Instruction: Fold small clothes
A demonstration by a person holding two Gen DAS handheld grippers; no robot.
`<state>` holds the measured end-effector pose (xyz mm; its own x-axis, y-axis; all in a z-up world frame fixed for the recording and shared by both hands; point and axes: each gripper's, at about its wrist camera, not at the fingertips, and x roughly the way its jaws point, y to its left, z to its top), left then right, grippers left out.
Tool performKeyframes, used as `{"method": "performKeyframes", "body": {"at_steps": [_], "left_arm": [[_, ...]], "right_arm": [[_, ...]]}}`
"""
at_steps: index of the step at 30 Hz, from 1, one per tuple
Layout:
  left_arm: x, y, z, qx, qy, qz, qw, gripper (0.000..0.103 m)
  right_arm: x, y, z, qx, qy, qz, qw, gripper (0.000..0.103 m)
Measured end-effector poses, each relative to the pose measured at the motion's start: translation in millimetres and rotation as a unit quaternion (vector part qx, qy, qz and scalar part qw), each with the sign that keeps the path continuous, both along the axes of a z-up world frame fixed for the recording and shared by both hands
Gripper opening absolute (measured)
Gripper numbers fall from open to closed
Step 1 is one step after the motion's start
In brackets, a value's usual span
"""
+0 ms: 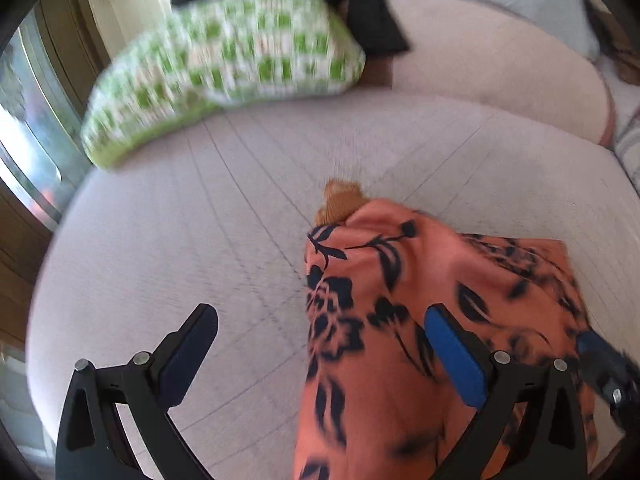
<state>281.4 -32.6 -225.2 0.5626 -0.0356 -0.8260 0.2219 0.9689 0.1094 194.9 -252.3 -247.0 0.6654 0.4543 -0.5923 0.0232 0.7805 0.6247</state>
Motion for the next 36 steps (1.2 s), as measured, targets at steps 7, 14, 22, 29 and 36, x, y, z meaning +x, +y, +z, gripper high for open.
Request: {"method": "performKeyframes", "body": {"at_steps": [7, 14, 22, 29, 36], "left_arm": [[-86, 8, 71, 0.015, -0.109, -0.017, 0.9938, 0.103], [-143, 26, 124, -0.018, -0.172, -0.006, 0.9849, 0.103], [-196, 33, 167, -0.022, -0.22, 0.005, 0.9751, 0.103], [-234, 50, 204, -0.05, -0.258, 0.001, 0.9649, 0.103], [-259, 74, 234, -0.066, -0.285, 0.014, 0.9561, 0.103]], "right_arm": [[-58, 10, 46, -0.053, -0.067, -0.015, 0.996, 0.065], [-135, 14, 86, -0.101, -0.107, -0.074, 0.986, 0.073], [-196, 17, 135, -0.136, -0.129, -0.108, 0.976, 0.073], [-219, 36, 188, -0.177, -0.147, -0.122, 0.965, 0.073], [-231, 67, 220, -0.234, -0.141, -0.118, 0.955, 0.074]]}}
